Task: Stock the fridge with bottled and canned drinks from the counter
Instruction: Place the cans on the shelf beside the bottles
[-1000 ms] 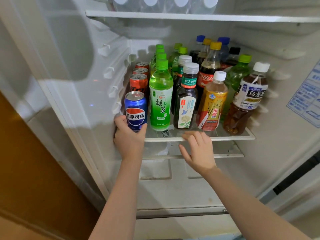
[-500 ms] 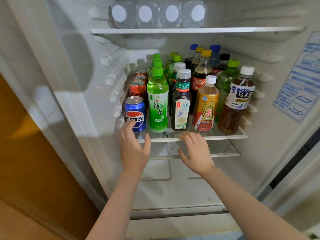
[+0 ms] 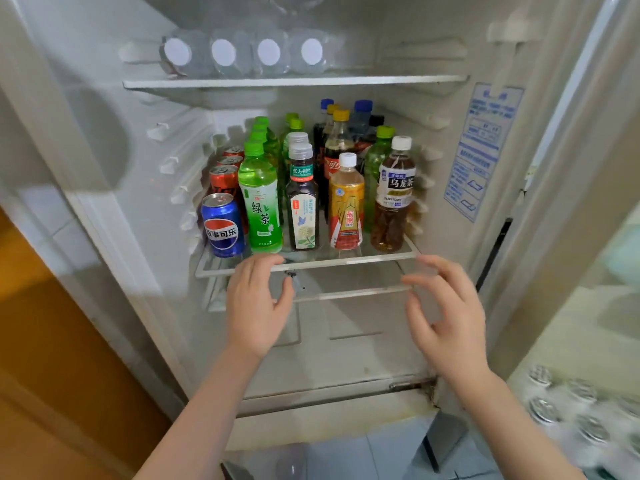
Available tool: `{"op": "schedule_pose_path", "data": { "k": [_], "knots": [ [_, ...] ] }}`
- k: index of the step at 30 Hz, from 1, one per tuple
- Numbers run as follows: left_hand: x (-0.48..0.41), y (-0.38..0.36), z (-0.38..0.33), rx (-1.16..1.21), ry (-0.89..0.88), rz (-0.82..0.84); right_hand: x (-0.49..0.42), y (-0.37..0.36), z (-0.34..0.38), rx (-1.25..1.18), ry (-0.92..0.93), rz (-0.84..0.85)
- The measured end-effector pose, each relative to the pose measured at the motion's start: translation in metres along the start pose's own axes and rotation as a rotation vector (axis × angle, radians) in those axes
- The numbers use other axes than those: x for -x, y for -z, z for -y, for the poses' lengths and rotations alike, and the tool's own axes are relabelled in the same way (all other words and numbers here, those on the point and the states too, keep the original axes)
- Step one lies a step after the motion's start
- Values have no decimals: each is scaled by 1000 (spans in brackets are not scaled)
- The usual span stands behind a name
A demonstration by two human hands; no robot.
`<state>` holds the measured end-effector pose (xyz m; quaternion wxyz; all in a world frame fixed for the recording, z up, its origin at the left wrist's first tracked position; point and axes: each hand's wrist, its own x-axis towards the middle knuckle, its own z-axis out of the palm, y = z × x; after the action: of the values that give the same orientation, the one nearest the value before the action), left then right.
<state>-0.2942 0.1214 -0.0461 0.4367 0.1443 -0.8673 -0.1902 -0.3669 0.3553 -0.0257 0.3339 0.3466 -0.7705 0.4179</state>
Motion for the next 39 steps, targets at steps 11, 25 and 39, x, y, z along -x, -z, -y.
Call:
{"op": "schedule_pose_path", "data": {
  "k": [11, 25, 39],
  "knots": [
    [52, 48, -85, -37, 1, 51, -7, 152, -2, 466, -10, -346],
    [140, 118, -145, -31, 83, 158, 12, 211, -5, 660, -171, -21],
    [170, 194, -146, -3, 48, 221, 27, 201, 59, 956, -193, 363]
  ]
}}
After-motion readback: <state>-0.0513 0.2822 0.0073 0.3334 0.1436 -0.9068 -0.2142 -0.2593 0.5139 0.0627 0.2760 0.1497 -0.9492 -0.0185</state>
